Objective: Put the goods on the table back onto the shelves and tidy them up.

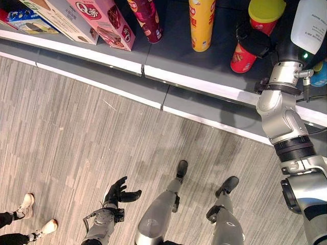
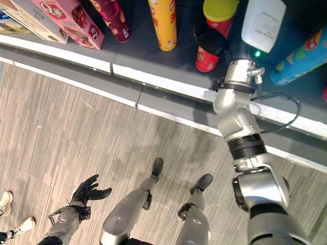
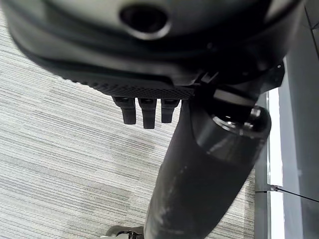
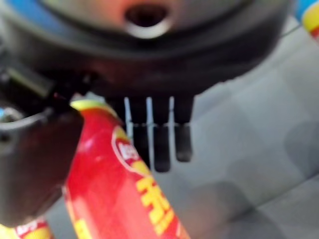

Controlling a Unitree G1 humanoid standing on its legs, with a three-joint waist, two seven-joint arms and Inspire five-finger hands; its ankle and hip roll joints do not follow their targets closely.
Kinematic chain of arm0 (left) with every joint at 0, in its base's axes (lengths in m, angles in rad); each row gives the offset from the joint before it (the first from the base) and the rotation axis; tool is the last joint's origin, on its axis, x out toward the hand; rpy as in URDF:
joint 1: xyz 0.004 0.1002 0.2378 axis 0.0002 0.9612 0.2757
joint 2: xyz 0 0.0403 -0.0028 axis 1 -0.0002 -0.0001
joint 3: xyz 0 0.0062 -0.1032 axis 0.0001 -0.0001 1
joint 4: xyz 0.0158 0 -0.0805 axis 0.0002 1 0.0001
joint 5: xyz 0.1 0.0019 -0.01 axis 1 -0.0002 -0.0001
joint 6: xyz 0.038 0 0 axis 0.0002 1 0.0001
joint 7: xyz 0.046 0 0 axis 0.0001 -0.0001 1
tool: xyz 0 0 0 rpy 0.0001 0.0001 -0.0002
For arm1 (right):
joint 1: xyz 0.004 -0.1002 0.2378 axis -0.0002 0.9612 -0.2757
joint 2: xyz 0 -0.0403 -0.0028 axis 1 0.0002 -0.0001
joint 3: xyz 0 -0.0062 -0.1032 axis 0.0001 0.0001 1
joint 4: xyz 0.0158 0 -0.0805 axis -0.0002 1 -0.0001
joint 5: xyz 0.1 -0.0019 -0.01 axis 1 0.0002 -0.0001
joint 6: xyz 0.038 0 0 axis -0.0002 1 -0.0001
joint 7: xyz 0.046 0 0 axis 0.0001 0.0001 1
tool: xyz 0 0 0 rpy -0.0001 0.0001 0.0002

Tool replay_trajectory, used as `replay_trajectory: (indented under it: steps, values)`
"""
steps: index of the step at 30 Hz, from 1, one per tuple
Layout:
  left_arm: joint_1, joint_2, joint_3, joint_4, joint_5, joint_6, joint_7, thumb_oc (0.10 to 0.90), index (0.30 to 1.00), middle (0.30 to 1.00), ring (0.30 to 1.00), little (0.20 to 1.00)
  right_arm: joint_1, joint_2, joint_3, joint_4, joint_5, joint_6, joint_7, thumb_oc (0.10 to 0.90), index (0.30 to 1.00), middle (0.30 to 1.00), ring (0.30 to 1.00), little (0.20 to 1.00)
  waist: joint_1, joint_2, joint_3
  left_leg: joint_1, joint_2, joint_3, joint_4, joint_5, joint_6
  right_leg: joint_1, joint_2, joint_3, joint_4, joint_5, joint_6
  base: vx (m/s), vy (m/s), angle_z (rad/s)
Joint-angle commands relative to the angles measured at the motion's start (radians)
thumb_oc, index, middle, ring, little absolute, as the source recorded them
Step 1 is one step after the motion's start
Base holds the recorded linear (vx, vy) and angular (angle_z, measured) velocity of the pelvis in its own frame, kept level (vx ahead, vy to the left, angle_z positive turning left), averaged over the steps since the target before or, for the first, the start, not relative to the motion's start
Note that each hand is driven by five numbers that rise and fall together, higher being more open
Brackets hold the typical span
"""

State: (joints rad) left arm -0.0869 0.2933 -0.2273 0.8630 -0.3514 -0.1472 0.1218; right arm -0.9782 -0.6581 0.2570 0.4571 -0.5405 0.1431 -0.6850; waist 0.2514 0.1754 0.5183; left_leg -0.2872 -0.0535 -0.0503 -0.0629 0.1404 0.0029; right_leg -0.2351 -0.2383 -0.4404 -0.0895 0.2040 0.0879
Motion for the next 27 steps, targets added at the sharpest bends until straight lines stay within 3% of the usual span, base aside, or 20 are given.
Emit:
replay_trajectory:
  steps: [1, 27]
  values:
    - [0.031, 0.071, -0.053, 0.036, 0.000, -0.017, 0.025, 0.800, 0.900, 0.900, 0.900, 0.900, -0.119, -0.059, 0.004, -0.052, -0.005, -0.031, -0.075, 0.400, 0.300, 0.300, 0.300, 0.300, 0.020, 0.002, -0.061, -0.054, -0.013, -0.014, 0.017, -0.018, -0.043, 0.042, -0.195, -0.007, 0.212, -0.110, 0.145, 0.01, 0.014, 0.04]
    - [0.009, 0.071, -0.065, 0.053, -0.011, -0.020, 0.029, 0.800, 0.900, 0.900, 0.900, 0.900, -0.169, -0.066, 0.051, 0.113, 0.058, -0.019, -0.088, 0.400, 0.300, 0.300, 0.300, 0.300, 0.003, -0.005, -0.070, -0.041, -0.013, -0.016, 0.004, -0.017, -0.043, 0.042, -0.196, -0.002, 0.215, -0.108, 0.146, 0.00, 0.002, 0.01]
